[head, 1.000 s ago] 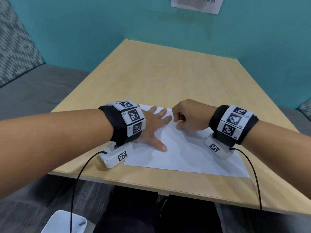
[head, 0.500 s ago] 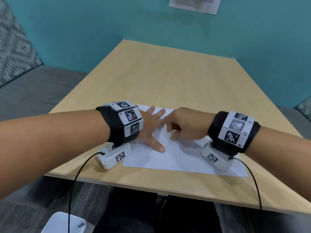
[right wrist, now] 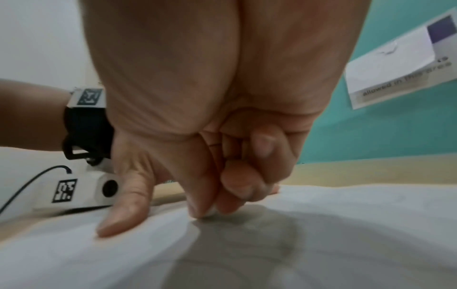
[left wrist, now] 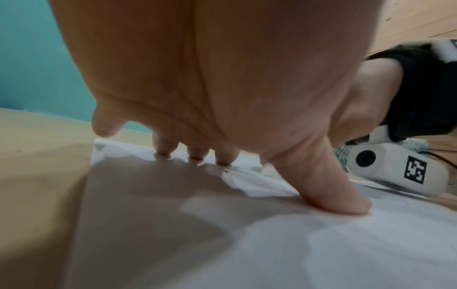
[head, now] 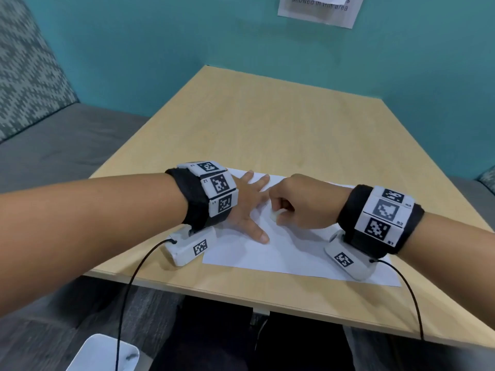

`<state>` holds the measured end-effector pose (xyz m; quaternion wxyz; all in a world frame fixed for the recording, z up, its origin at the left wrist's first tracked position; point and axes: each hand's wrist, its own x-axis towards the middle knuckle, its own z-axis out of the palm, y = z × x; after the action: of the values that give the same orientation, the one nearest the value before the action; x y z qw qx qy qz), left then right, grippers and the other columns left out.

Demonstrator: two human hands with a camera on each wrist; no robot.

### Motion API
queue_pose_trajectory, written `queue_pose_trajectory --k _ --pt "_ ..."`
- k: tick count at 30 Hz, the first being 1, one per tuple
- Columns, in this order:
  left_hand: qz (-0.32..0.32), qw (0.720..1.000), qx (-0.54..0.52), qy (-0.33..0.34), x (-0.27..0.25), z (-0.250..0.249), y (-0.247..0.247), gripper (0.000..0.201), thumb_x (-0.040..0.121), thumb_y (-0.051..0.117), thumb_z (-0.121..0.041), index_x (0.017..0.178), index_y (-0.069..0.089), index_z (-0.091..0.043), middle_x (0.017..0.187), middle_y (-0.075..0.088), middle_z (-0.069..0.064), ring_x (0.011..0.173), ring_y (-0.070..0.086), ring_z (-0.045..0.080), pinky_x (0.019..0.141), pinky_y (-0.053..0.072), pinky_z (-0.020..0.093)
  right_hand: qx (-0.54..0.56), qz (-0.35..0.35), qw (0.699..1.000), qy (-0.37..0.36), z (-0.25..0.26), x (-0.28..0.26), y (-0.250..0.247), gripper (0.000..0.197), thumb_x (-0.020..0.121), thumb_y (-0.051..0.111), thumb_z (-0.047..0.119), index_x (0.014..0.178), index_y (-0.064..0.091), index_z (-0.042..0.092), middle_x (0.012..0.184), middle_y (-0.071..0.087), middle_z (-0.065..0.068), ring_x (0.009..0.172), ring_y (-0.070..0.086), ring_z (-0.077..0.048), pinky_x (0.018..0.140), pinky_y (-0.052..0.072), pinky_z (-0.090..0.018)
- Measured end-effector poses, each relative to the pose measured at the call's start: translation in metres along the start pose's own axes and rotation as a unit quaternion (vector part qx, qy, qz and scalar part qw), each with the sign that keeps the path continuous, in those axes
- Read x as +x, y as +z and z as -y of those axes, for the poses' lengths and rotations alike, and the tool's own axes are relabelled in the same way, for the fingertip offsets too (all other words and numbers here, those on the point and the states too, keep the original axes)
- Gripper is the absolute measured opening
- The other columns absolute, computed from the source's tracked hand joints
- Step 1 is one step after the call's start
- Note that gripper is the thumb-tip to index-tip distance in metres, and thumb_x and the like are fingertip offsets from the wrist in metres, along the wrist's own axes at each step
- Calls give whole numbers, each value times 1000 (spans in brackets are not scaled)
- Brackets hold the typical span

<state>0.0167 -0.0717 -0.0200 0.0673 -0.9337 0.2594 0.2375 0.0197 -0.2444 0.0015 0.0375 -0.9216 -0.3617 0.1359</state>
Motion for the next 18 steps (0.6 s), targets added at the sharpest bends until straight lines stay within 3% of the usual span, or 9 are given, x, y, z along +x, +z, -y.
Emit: queue_pose_trajectory --k 3,6,11,14,18 --pt "-21 1000 8 -10 2 -2 1 106 77 51 -83 158 -1 -38 166 -16 0 152 -11 35 115 10 65 8 -16 1000 12 -4 2 -3 11 81 65 16 77 55 19 61 47 14 56 43 -2 53 30 -17" --pt "-29 999 9 -25 -5 -1 2 109 78 48 -83 157 -11 -37 166 -16 1 153 -12 31 116 6 67 8 -15 1000 22 -4 5 -6 6 81 66 17 82 60 15 65 52 11 58 45 -4 55 36 -18" --pt "42 999 2 -27 -36 14 -5 115 78 55 -79 156 -15 -34 164 -23 -9 153 -14 18 120 4 59 14 -7 999 40 -6 5 -9 12 81 66 19 90 66 11 83 67 -3 73 56 -18 68 48 -31" --pt "52 998 -8 -25 -44 21 2 115 78 58 -77 155 -16 -36 163 -25 -12 152 -18 15 120 0 59 11 -4 999 38 -3 9 -9 13 82 67 20 92 66 11 85 67 -2 75 57 -19 69 48 -30" --pt "44 999 4 -18 -39 22 7 113 79 56 -77 154 -19 -39 163 -26 -10 152 -17 17 118 4 63 26 1 1000 8 12 8 -5 9 81 65 20 88 64 14 78 63 5 70 55 -15 63 44 -23"
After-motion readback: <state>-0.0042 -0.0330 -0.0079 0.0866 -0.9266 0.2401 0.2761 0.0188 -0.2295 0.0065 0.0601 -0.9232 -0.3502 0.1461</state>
